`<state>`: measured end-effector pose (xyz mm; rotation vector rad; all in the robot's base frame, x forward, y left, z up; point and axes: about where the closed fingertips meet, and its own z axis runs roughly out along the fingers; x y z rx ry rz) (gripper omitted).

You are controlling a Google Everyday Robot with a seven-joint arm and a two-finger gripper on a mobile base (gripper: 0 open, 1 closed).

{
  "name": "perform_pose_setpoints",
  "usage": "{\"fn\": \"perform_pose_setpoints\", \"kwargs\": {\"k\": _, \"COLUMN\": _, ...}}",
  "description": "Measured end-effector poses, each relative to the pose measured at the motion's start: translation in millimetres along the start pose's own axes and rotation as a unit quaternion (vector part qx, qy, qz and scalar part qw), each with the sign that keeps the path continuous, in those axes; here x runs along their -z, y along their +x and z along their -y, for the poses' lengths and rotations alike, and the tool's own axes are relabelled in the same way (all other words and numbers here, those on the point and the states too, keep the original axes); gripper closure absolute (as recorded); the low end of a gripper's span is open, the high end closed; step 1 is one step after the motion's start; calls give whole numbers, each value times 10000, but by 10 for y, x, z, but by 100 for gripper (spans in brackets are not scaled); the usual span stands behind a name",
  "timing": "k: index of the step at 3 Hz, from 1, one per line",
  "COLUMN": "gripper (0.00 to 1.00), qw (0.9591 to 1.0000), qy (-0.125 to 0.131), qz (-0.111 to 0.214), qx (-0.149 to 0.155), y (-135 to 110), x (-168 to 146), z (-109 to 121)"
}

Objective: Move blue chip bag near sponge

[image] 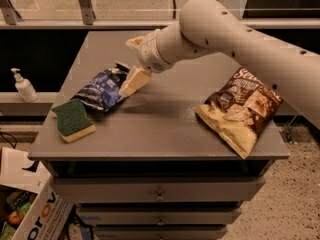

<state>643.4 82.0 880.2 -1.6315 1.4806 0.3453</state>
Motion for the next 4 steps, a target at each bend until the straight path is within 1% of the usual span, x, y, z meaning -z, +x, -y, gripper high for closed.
{"fn": "perform_pose_setpoints", "kwargs": {"k": 1, "gripper": 0, "qw": 9999, "qy": 80, "qz": 32, "qx": -79, "y": 57, "x": 96, "z": 7}}
{"fn": "perform_pose_setpoints", "kwargs": {"k": 2, "gripper": 0, "qw": 9987, "qy": 419, "qz": 101, "qx": -260, "y": 227, "x": 449, "z": 64}}
{"fn": "perform_pose_setpoints", "kwargs": {"k": 3, "gripper": 0, "qw": 9963, "qy": 693, "qz": 190, "qx": -462, "y": 431, "x": 828, "z": 116}}
{"fn": "perform_pose_setpoints", "kwargs": {"k": 4, "gripper": 0, "qw": 9958, "qy": 738, "qz": 178, "qx": -502, "y": 477, "x": 891, "z": 119}}
